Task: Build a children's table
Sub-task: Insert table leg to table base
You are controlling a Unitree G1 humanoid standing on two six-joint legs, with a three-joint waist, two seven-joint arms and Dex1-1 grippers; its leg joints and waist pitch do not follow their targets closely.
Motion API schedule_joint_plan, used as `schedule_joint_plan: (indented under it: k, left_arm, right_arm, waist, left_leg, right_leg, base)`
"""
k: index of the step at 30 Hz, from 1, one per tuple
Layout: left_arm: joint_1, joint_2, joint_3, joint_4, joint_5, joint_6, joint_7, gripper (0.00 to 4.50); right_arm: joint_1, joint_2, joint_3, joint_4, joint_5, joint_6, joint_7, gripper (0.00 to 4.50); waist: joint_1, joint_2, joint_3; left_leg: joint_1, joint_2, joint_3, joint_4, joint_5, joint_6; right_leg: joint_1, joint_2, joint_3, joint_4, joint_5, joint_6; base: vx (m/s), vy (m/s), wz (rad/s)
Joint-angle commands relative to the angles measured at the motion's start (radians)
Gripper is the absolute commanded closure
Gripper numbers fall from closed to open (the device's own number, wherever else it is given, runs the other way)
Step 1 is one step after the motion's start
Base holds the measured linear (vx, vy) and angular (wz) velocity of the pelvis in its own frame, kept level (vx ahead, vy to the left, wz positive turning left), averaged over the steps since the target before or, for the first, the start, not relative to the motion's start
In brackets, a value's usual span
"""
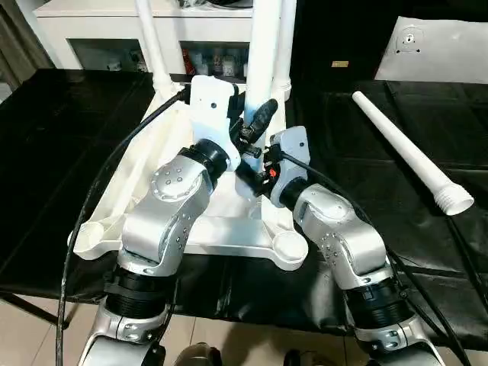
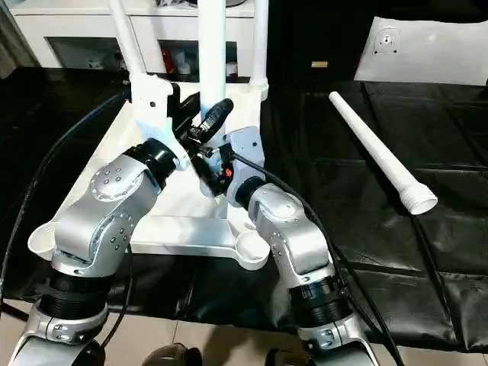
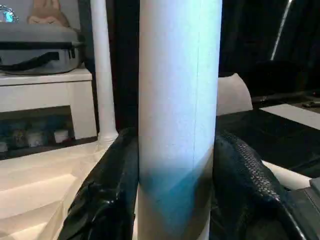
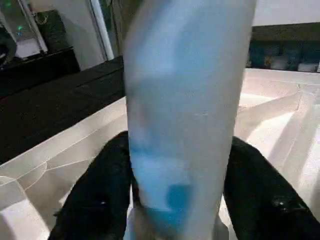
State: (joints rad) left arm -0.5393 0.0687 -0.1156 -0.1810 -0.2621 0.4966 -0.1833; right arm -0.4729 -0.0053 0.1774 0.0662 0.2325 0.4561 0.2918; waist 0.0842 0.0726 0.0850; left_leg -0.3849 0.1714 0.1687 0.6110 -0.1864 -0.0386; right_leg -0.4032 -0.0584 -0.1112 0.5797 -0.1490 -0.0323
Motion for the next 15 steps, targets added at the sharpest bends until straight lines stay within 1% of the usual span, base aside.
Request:
schedule_joint_plan:
  k: [1, 2, 3, 4, 5, 6, 7, 8, 12, 13, 14, 15]
  left_arm:
    - [0.006, 0.004, 0.002, -0.032, 0.001, 0.0, -0.008, 2.68]
    - [0.009, 0.006, -0.001, -0.035, 0.0, 0.0, -0.009, 2.68]
    - [0.01, 0.006, -0.002, -0.036, 0.001, 0.0, -0.01, 2.68]
    - [0.014, 0.007, -0.004, -0.037, 0.003, -0.002, -0.011, 2.68]
    - [0.014, 0.007, -0.004, -0.037, 0.003, -0.002, -0.011, 2.68]
    - [0.017, 0.007, -0.006, -0.038, 0.005, -0.002, -0.013, 2.68]
    - [0.017, 0.007, -0.006, -0.038, 0.006, -0.002, -0.013, 2.68]
    - [0.018, 0.006, -0.006, -0.038, 0.007, -0.003, -0.014, 2.68]
    - [0.01, -0.001, 0.0, -0.041, -0.002, 0.023, -0.01, 2.68]
    - [0.007, -0.005, 0.007, -0.043, -0.021, 0.03, -0.02, 2.68]
    - [0.005, -0.004, 0.011, -0.043, -0.027, 0.032, -0.024, 2.12]
    - [0.002, -0.003, 0.015, -0.04, -0.034, 0.033, -0.03, 1.98]
  right_arm:
    - [-0.015, 0.005, -0.007, 0.012, -0.006, -0.006, 0.004, 2.26]
    - [-0.014, 0.004, -0.004, 0.016, -0.009, -0.008, 0.005, 2.29]
    - [-0.014, 0.004, -0.002, 0.019, -0.014, -0.011, -0.001, 2.36]
    - [-0.016, 0.003, 0.004, 0.028, -0.028, -0.015, -0.015, 2.47]
    - [-0.016, 0.003, 0.004, 0.028, -0.028, -0.015, -0.015, 2.54]
    - [-0.013, 0.005, 0.01, 0.034, -0.042, -0.044, -0.024, 2.57]
    - [-0.013, 0.005, 0.01, 0.034, -0.043, -0.044, -0.024, 2.58]
    - [-0.011, 0.005, 0.012, 0.033, -0.047, -0.052, -0.025, 2.58]
    - [-0.003, 0.014, -0.014, 0.014, 0.002, -0.036, 0.015, 2.59]
    - [-0.002, 0.016, -0.019, 0.009, 0.009, -0.037, 0.02, 2.59]
    - [-0.001, 0.017, -0.023, 0.005, 0.017, -0.041, 0.029, 2.59]
    - [0.001, 0.017, -0.028, -0.002, 0.029, -0.042, 0.041, 2.59]
  waist:
    - [-0.004, -0.01, -0.1]
    - [-0.004, -0.009, -0.1]
    - [-0.005, -0.01, -0.1]
    - [-0.005, -0.008, -0.101]
    - [-0.006, -0.009, -0.1]
    - [-0.006, -0.009, -0.1]
    - [-0.005, -0.004, -0.1]
    - [-0.006, -0.007, -0.099]
    - [-0.007, -0.006, -0.1]
    - [-0.007, 0.0, -0.101]
    - [-0.006, -0.001, -0.1]
    - [-0.007, -0.002, -0.101]
  left_leg:
    - [0.012, 0.056, -0.023, -0.059, -0.095, 0.046]
    - [0.013, 0.056, -0.023, -0.059, -0.095, 0.046]
    - [0.012, 0.056, -0.023, -0.058, -0.093, 0.047]
    - [0.012, 0.056, -0.024, -0.059, -0.091, 0.045]
    - [0.012, 0.056, -0.023, -0.059, -0.094, 0.045]
    - [0.013, 0.056, -0.023, -0.059, -0.098, 0.045]
    - [0.014, 0.056, -0.023, -0.058, -0.101, 0.044]
    - [0.014, 0.056, -0.023, -0.059, -0.108, 0.041]
    - [0.013, 0.057, -0.024, -0.059, -0.111, 0.046]
    - [0.014, 0.057, -0.024, -0.058, -0.108, 0.047]
    - [0.014, 0.057, -0.025, -0.058, -0.109, 0.046]
    - [0.013, 0.056, -0.024, -0.058, -0.11, 0.047]
  right_leg:
    - [0.058, -0.091, 0.062, -0.062, -0.273, -0.102]
    - [0.057, -0.091, 0.062, -0.061, -0.274, -0.102]
    - [0.058, -0.091, 0.062, -0.061, -0.27, -0.103]
    - [0.058, -0.091, 0.061, -0.06, -0.269, -0.104]
    - [0.057, -0.09, 0.061, -0.062, -0.27, -0.104]
    - [0.058, -0.091, 0.062, -0.062, -0.274, -0.105]
    - [0.057, -0.091, 0.062, -0.062, -0.279, -0.104]
    - [0.057, -0.09, 0.061, -0.064, -0.285, -0.101]
    - [0.059, -0.09, 0.061, -0.063, -0.275, -0.102]
    - [0.058, -0.09, 0.061, -0.064, -0.267, -0.103]
    - [0.058, -0.089, 0.061, -0.062, -0.262, -0.105]
    - [0.059, -0.089, 0.061, -0.061, -0.26, -0.109]
  base:
    - [0.0, 0.0, 0.0]
    - [0.0, 0.0, 0.0]
    - [0.0, 0.0, 0.0]
    - [0.0, 0.0, 0.0]
    - [0.0, 0.0, 0.0]
    - [0.0, 0.0, 0.0]
    - [0.0, 0.0, 0.0]
    - [0.0, 0.0, 0.0]
    - [0.0, 0.0, 0.0]
    - [0.0, 0.0, 0.0]
    - [0.0, 0.0, 0.0]
    - [0.0, 0.0, 0.0]
